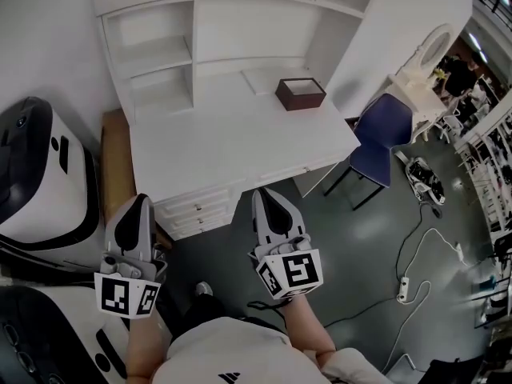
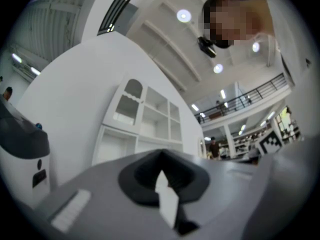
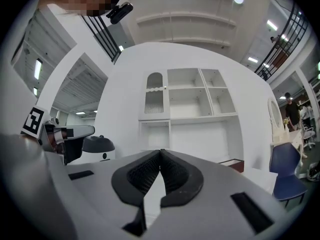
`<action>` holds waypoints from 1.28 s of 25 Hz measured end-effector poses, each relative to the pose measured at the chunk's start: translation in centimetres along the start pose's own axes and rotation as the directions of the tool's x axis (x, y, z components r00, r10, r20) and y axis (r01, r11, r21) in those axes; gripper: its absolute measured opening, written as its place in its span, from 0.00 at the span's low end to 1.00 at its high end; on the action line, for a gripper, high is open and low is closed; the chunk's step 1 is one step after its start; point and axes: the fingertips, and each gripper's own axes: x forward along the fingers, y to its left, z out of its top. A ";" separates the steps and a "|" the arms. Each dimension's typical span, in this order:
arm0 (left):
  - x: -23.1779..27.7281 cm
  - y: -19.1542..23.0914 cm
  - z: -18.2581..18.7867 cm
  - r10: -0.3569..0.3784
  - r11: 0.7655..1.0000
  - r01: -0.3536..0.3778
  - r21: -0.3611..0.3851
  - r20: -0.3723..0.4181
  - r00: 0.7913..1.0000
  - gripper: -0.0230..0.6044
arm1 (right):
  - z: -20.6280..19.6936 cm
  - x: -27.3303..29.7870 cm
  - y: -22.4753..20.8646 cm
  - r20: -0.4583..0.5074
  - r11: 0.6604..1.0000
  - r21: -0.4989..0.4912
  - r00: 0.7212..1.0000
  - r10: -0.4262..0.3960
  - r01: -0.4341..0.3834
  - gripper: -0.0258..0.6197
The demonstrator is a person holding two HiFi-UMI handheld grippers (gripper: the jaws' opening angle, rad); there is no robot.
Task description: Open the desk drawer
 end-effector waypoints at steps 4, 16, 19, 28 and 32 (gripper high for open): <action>1.0 2.1 -1.6 -0.018 1.000 0.018 -0.005 -0.025 1.000 0.05 | -2.8 3.0 1.2 -0.061 1.000 0.021 0.998 0.016 -0.015 0.04; 1.0 6.8 -6.7 0.002 0.999 -0.006 -0.049 -0.088 0.996 0.04 | -15.3 7.8 5.1 -0.339 0.993 0.096 0.935 0.101 -0.072 0.04; 0.9 7.4 -7.7 0.004 0.999 -0.009 -0.049 -0.096 0.995 0.04 | -18.8 8.3 6.0 -0.410 0.990 0.115 0.904 0.125 -0.084 0.04; 0.3 8.6 -10.3 -0.005 0.998 -0.002 -0.066 -0.118 0.993 0.04 | -28.1 9.2 7.6 -0.566 0.981 0.181 0.809 0.159 -0.066 0.07; -0.2 9.1 -11.2 -0.002 0.997 -0.007 -0.071 -0.127 0.992 0.04 | -31.5 9.7 7.7 -0.612 0.979 0.201 0.775 0.158 -0.041 0.09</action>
